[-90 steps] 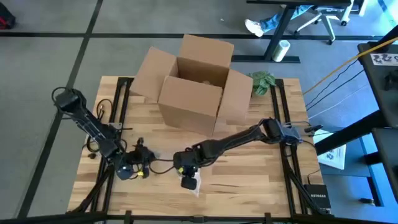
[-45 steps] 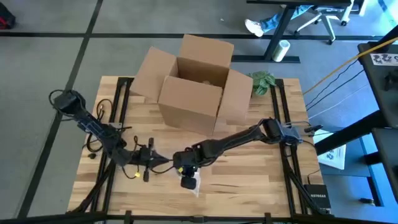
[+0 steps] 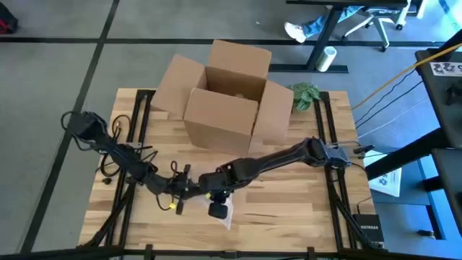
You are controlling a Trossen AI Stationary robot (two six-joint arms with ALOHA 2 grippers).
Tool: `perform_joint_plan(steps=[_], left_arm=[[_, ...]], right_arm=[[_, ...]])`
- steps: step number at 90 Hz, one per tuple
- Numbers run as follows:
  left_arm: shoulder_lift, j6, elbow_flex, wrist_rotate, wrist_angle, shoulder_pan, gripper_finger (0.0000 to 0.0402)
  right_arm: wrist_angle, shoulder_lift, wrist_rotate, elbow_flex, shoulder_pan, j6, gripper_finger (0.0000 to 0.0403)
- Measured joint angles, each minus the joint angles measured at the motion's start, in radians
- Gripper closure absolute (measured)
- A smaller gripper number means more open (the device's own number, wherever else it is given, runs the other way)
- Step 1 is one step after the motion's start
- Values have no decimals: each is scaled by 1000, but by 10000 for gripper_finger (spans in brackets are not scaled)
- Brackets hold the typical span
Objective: Wrap mug
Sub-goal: Wrap the yellow mug with the bubble wrap
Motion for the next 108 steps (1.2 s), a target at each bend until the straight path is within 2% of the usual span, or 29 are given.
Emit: perform_joint_plan(steps=[11,20,26,44,69,89,100,108], left_arm=[[18,-4,12,19,0,13,402],[22,0,24,43,-2,20,402],[22,3,33,51,2,23,402],[22,24,53,53,-1,24,402],[22,30,59,53,0,14,402],[-15,45,59,50,-10,-53,402],[-73,53,59,-17,-64,-108,402],[-131,34,59,-92,-170,-153,402]], right_arm=[[-115,-1,131,95,2,11,403],[-94,-3,245,127,7,-24,403],[-67,-3,272,123,7,-37,403],[48,-2,268,21,4,-65,403],[144,-2,171,-146,4,-14,403],[252,-3,103,-249,6,25,403],[282,-3,79,-275,6,27,403],[288,-3,79,-276,6,27,403]])
